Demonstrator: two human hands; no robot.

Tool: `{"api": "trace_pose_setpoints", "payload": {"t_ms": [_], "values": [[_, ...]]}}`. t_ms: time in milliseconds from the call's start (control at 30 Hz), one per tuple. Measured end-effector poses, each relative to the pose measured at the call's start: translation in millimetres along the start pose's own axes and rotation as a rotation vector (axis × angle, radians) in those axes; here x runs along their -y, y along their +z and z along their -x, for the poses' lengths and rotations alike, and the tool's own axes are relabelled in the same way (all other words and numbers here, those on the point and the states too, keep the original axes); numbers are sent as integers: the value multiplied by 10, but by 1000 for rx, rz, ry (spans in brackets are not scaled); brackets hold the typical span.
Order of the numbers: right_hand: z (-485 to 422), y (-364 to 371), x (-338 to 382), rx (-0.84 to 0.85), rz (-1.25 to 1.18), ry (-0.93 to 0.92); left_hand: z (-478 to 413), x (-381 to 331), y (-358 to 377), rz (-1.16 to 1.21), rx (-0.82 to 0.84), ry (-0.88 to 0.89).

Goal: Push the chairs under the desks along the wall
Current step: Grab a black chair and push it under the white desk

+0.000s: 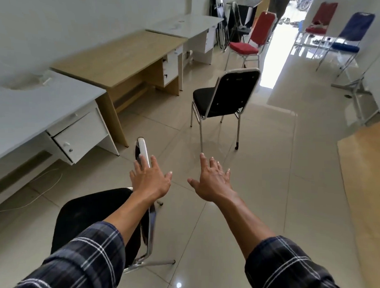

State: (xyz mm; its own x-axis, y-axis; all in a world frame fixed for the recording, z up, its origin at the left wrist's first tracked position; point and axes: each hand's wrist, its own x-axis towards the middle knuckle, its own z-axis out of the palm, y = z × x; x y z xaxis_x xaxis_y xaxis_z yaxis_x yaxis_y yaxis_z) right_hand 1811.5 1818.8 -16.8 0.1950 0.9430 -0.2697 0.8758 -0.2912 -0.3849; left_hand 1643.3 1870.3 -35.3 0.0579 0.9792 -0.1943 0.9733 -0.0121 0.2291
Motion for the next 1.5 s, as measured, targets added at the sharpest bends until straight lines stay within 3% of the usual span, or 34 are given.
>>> {"api": "trace_pose_setpoints", "payload": {"t_ms": [300,600,800,1000,1333,1500], "values": [[-1469,-91,309,155,84,-323,-952,-38,185,86,11,-304],[-2466,-63,572,407,284,-714,-1065,-253,368,22,-289,-521],[-2680,297,982,472,91,-921,-1203,-267,302,5,-322,-724],[-2808,464,1109,442,-94,-961,-1277,-191,312,129,-343,-867],[-3023,510,1415,746,45,-843,-1329,-458,288,240,-447,-1485],[-3136,399,1484,847,160,-910,-1269,-615,305,199,-530,-1784]]}}
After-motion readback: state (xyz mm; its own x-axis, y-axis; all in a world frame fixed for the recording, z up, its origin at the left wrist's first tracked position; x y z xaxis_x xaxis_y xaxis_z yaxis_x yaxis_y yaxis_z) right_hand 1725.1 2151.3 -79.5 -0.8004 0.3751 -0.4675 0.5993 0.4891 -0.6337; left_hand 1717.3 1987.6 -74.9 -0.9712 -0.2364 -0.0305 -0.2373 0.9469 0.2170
